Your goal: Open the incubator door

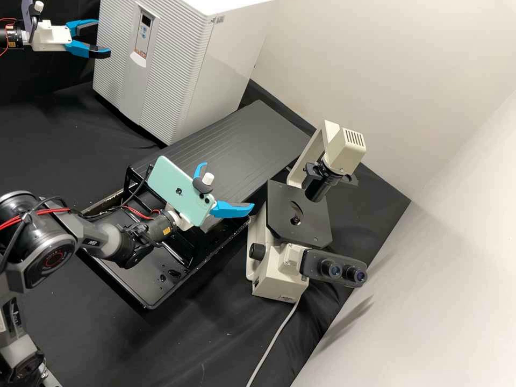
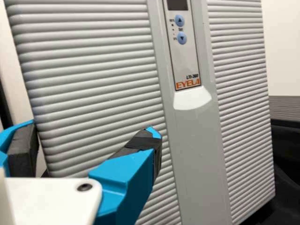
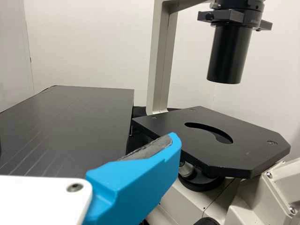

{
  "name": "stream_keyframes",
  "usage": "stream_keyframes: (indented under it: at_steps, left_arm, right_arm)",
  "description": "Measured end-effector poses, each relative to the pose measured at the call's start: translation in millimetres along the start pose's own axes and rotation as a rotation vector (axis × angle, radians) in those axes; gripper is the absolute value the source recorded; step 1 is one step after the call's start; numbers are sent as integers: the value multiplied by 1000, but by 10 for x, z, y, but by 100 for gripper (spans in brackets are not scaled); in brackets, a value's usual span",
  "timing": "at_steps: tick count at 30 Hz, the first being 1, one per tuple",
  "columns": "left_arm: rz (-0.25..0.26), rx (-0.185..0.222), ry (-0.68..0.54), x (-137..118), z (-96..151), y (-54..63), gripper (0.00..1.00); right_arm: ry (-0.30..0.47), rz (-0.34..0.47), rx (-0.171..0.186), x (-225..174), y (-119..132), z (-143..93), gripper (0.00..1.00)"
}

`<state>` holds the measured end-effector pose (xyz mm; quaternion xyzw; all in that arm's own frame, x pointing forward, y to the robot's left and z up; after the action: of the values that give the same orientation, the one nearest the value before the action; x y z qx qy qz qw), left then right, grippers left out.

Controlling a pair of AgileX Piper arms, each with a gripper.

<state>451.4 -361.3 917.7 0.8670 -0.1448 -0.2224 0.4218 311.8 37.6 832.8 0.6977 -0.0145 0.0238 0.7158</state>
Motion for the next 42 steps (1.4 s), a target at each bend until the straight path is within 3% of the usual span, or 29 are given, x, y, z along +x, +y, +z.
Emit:
stream_keyframes:
  at_steps: [42]
  left_arm:
    - [18, -48, 64, -58, -26, -41, 0]
  right_arm:
    - [0, 0, 0, 0, 0, 0, 100]
